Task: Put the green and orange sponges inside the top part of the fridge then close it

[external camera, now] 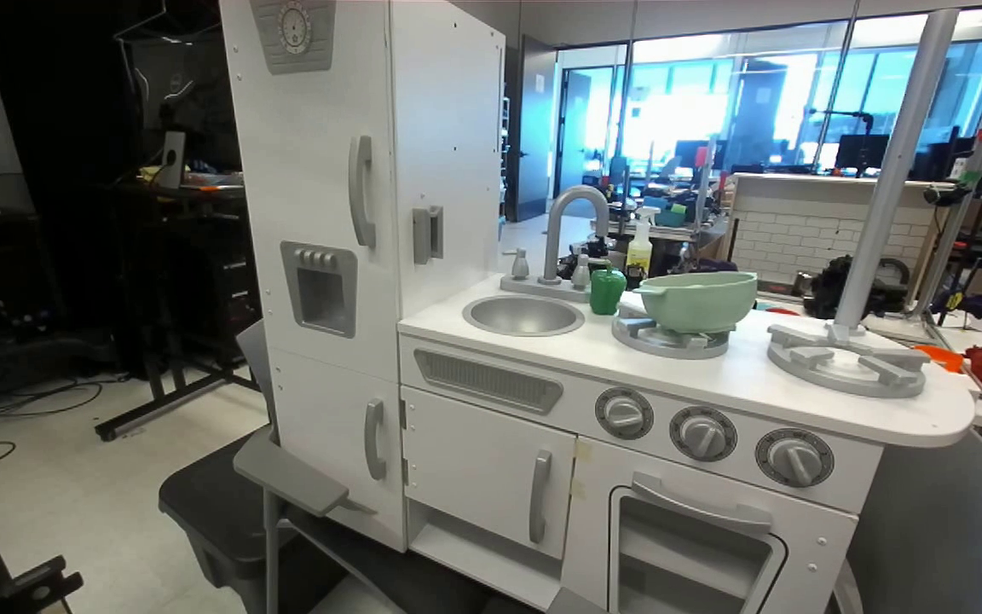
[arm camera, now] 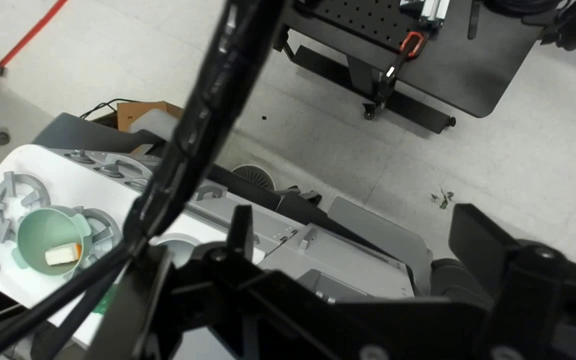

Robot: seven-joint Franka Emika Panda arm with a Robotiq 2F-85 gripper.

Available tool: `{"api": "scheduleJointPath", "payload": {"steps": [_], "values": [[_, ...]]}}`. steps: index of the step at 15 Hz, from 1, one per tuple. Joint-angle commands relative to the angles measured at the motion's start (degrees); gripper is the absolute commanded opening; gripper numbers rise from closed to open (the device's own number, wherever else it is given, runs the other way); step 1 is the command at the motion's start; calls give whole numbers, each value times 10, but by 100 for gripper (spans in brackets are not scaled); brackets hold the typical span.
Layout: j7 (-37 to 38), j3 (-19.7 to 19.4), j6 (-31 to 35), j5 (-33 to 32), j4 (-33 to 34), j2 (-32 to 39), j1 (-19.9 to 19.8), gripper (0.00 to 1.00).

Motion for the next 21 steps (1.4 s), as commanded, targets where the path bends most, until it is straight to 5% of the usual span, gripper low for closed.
{"api": "scheduleJointPath", "payload": {"steps": [1,5,17,21], "values": [[-18,6,0,-11,-20,5,5,100],[-30,9,1,-18,-23,21,14,100],[-2,12,194,-48,-365,-96,46,100],[41,18,325,-59,-484,-144,51,100]]}}
